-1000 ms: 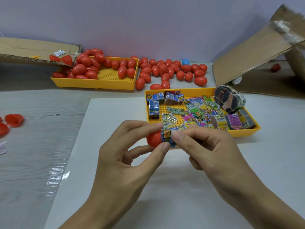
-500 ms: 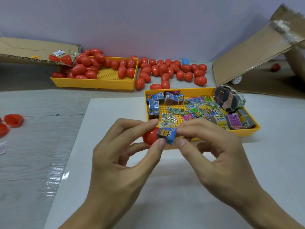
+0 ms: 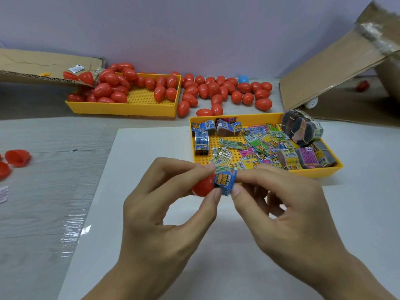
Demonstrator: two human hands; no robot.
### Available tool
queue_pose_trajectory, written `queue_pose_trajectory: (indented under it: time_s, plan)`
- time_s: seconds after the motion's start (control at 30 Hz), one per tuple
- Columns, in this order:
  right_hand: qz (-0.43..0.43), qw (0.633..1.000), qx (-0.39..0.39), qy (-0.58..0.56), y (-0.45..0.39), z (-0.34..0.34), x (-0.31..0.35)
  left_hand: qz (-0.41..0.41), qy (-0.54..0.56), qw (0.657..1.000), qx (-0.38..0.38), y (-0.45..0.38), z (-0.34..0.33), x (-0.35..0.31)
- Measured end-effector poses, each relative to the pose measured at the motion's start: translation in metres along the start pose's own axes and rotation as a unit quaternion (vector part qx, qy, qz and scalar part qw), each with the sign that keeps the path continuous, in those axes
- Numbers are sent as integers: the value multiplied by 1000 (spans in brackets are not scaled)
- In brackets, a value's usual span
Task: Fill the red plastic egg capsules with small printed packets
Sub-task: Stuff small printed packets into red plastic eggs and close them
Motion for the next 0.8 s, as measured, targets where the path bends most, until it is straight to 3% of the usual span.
queue_pose_trajectory:
  time_s: [0.1, 0.17, 0.53, 0.7, 0.8]
  plan:
    - [-89, 988, 21, -123, 0, -6, -14, 12, 20, 1000, 4, 0, 0, 2]
    - [-108, 984, 25, -141, 0, -8, -17, 21, 39, 999, 11, 0, -1, 4]
    - [-67, 988, 21, -139, 0, -5, -9, 45, 75, 996, 15, -2, 0, 7]
    - [-5, 991, 50, -122, -3, -6, 4, 48, 84, 995, 18, -3, 1, 7]
    - [18, 994, 7, -105, -4, -2, 5, 43, 83, 995, 21, -2, 1, 6]
Point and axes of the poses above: each hand's wrist, its own y-axis away from the middle knuckle, its own z-axis out of the back of the hand, x = y × z, the point moved 8 cm from there along -y, towards the middle knuckle, and after that the axes turned 9 degrees about z, right-handed, at the moved point
